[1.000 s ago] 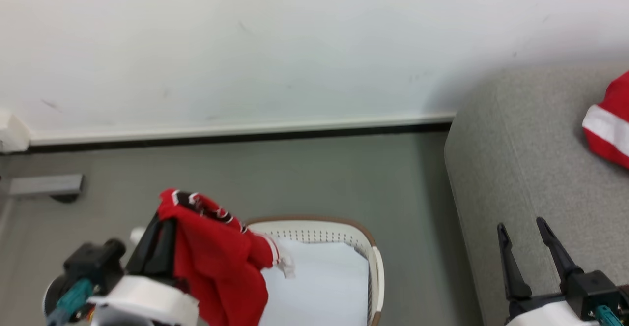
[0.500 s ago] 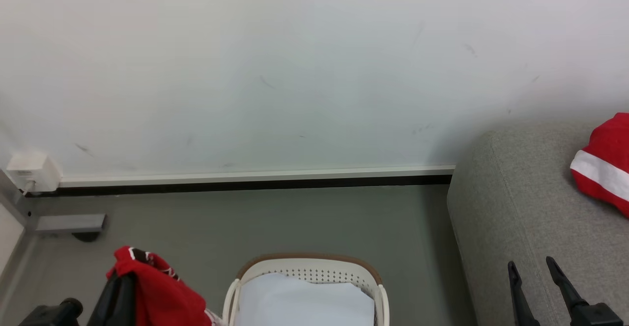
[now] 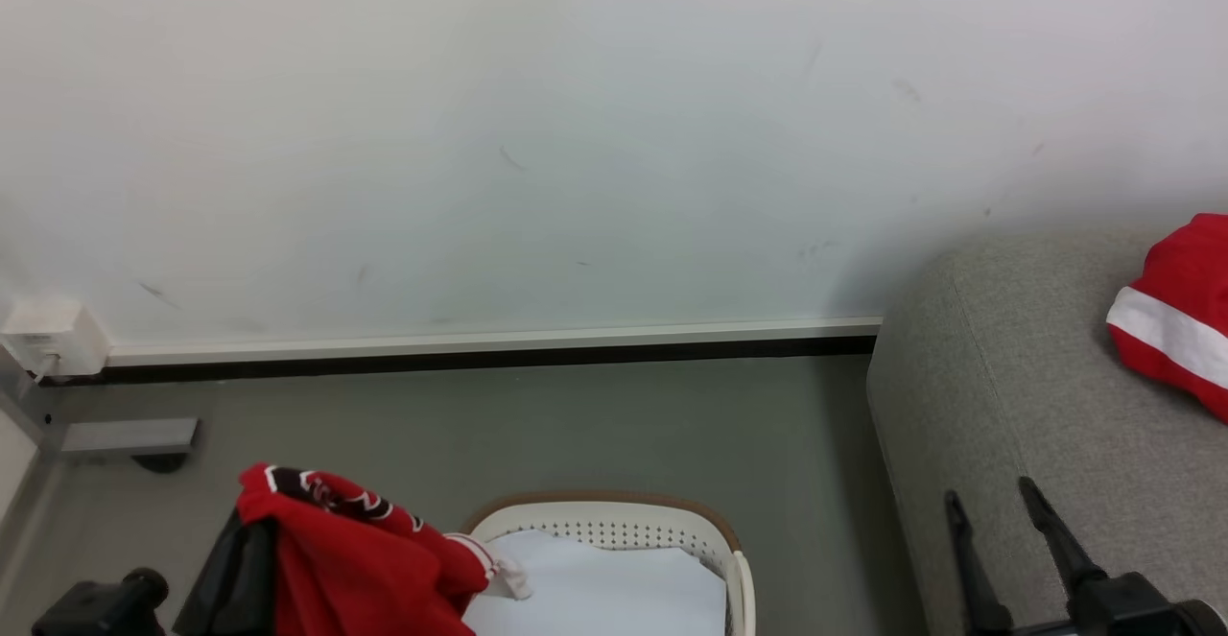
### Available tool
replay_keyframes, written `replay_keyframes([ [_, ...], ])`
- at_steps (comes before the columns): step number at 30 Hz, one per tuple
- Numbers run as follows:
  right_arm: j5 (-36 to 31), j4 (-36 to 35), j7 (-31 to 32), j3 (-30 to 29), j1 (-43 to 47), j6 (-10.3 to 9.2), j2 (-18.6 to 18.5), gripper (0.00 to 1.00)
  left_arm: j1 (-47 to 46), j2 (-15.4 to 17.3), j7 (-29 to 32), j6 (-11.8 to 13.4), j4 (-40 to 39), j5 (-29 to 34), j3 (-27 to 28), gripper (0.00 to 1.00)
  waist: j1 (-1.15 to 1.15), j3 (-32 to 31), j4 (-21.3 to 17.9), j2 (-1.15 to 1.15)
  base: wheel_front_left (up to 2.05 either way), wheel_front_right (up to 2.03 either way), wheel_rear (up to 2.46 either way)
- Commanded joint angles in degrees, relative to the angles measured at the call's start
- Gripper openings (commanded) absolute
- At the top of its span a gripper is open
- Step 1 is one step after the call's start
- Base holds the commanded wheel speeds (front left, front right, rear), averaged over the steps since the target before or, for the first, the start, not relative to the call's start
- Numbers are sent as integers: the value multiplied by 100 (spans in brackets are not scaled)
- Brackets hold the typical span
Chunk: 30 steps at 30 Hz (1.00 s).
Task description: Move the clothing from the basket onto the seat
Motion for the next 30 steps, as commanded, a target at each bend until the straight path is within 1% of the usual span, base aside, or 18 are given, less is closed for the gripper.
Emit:
replay_keyframes([
  [1,145,-122,0,272,-120,-13,-29,100,-167,73,54,-52,-102,81,-49,0,0,15,-14,0,0,0,0],
  [4,490,-300,0,959,-267,-13,-200,100,-364,87,148,-129,-252,135,-194,0,0,29,-29,0,0,0,0],
  [6,753,-410,11,1525,-407,-13,-362,100,-545,46,217,-204,-372,170,-330,0,0,33,-40,0,0,0,0],
  [10,1379,-786,227,2543,-792,-13,-681,100,-941,-11,415,-400,-479,273,-687,0,0,28,-53,0,0,0,0],
  [13,1856,-1106,456,3247,-1095,-13,-869,100,-1271,-119,557,-568,-445,310,-993,0,0,26,-57,0,0,0,0],
  [17,2405,-1457,711,3980,-1486,-14,-1100,100,-1689,-335,676,-792,-289,398,-1417,0,0,26,-53,0,0,0,0],
  [20,2726,-1612,845,4388,-1738,-13,-1237,100,-1960,-500,722,-964,-131,460,-1704,0,0,18,-60,0,0,0,0],
  [21,2726,-1612,845,4388,-1738,-13,-1237,100,-1960,-500,722,-964,-131,460,-1704,0,0,18,-60,0,0,0,0],
  [25,2954,-1654,889,4713,-2037,-13,-1400,100,-2249,-712,801,-1197,26,512,-2085,0,0,7,-89,0,0,0,0],
  [30,3064,-1549,865,4878,-2276,-13,-1529,100,-2470,-890,906,-1420,138,584,-2469,0,0,-30,-138,0,0,0,0],
])
